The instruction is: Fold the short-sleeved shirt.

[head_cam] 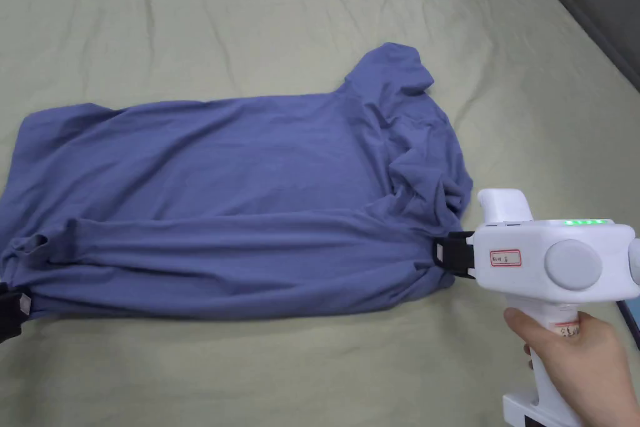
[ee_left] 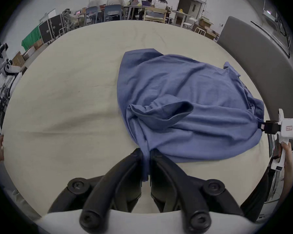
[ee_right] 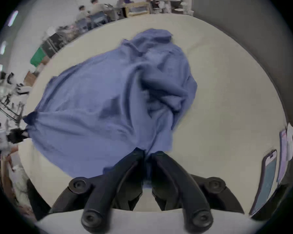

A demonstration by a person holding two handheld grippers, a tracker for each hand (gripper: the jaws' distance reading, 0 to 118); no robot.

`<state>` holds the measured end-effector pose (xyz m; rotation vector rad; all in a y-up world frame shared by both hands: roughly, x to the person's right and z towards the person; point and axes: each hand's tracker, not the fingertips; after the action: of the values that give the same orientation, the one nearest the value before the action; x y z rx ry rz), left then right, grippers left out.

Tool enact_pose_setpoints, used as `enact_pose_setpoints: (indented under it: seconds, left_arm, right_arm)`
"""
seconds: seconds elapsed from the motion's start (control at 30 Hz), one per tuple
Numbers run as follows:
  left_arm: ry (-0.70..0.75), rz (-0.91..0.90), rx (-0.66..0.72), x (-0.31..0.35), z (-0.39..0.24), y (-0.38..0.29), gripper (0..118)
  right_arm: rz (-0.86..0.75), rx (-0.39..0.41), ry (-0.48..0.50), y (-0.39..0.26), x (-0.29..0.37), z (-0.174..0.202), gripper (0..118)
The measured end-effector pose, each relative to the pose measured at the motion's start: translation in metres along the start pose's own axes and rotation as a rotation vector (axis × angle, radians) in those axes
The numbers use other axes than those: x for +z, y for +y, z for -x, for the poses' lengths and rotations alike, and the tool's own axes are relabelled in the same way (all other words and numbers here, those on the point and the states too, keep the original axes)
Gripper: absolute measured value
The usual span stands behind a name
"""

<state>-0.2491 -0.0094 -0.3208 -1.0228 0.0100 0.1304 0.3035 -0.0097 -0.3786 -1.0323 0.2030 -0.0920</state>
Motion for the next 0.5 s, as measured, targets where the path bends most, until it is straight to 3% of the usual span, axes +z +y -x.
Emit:
enact_pose_setpoints:
  seconds: [0.03, 0.07, 0.17, 0.37, 0.5]
  left_arm:
    - [0.002, 0.0, -0.001, 0.003, 0.001, 0.0, 6]
    - [-0.003, -0.012, 0.006, 0.007, 0.001, 0.0, 6]
    - [-0.019, -0.027, 0.009, 0.02, 0.002, 0.001, 6]
    - [-0.036, -0.049, -0.014, 0.06, -0.018, -0.008, 6]
    - [0.026, -0.015, -0.077, 0.068, -0.021, -0.023, 6]
  right_arm:
    - [0.0, -0.037, -0.055, -0.003, 0.006, 0.011, 8]
    - [0.01, 0.001, -0.073, -0.003, 0.008, 0.015, 8]
    - [-0.006, -0.034, -0.03, -0.004, 0.019, 0.006, 8]
    - [-0.057, -0.025, -0.035, -0.02, 0.077, 0.006, 8]
    - [-0.029, -0.034, -0.01, -0.037, 0.095, 0.006, 8]
